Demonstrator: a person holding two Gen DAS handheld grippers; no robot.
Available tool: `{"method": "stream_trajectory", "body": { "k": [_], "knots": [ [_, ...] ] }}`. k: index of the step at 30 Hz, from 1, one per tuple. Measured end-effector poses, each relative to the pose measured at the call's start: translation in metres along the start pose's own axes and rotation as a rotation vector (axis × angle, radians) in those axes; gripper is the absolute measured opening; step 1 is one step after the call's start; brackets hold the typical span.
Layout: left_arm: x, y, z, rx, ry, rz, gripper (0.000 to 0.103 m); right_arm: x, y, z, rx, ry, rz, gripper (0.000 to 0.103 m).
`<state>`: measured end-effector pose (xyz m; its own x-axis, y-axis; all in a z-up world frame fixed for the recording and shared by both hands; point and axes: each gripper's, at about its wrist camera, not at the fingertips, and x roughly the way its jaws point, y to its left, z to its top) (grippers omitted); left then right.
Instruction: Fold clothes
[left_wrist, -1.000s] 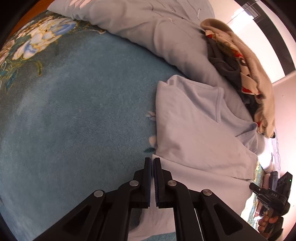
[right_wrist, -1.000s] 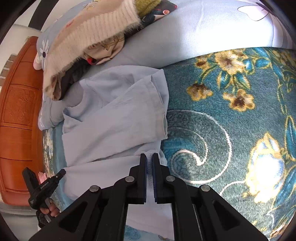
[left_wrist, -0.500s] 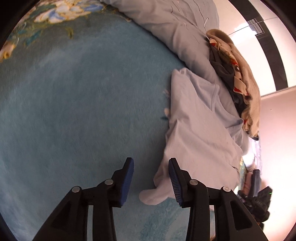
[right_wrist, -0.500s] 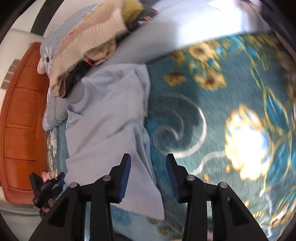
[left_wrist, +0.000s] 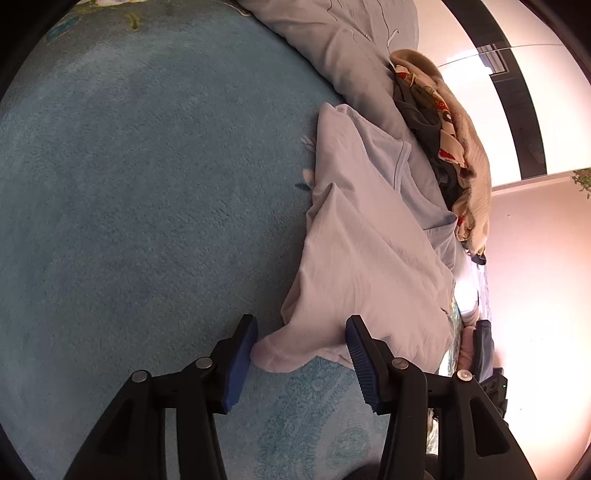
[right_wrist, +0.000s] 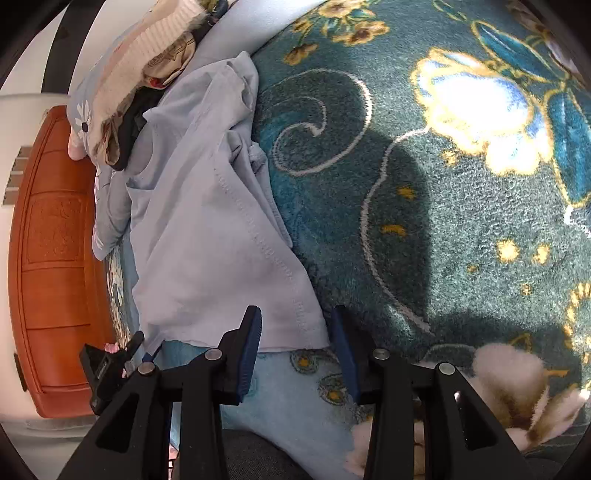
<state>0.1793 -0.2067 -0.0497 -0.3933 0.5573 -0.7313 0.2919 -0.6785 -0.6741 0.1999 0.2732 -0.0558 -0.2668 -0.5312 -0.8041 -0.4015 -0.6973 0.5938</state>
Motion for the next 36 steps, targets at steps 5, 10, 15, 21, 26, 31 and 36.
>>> {"method": "stream_trajectory", "body": {
  "k": [5, 10, 15, 21, 26, 31, 36],
  "knots": [
    [-0.002, 0.002, -0.005, 0.005, -0.008, 0.024, 0.024, 0.001, -0.004, -0.002, 0.041, -0.003, 0.01, 0.017],
    [-0.015, -0.015, -0.011, 0.074, -0.005, 0.053, 0.01, -0.002, -0.005, -0.003, 0.077, -0.004, 0.045, 0.005],
    [-0.046, -0.043, -0.014, 0.121, -0.027, 0.001, 0.009, -0.03, 0.016, -0.001, 0.048, -0.052, 0.152, 0.005],
    [-0.095, -0.084, 0.0, 0.15, -0.106, -0.1, 0.009, -0.082, 0.049, 0.007, -0.007, -0.134, 0.32, 0.005],
    [-0.142, -0.12, 0.0, 0.195, -0.184, -0.191, 0.009, -0.129, 0.072, 0.016, -0.039, -0.219, 0.444, 0.005],
    [-0.173, -0.128, -0.024, 0.235, -0.19, -0.182, 0.009, -0.173, 0.086, 0.005, -0.124, -0.257, 0.497, 0.005],
    [-0.172, -0.114, -0.029, 0.22, -0.177, -0.126, 0.008, -0.195, 0.089, -0.015, -0.178, -0.246, 0.454, 0.005]
  ]
}}
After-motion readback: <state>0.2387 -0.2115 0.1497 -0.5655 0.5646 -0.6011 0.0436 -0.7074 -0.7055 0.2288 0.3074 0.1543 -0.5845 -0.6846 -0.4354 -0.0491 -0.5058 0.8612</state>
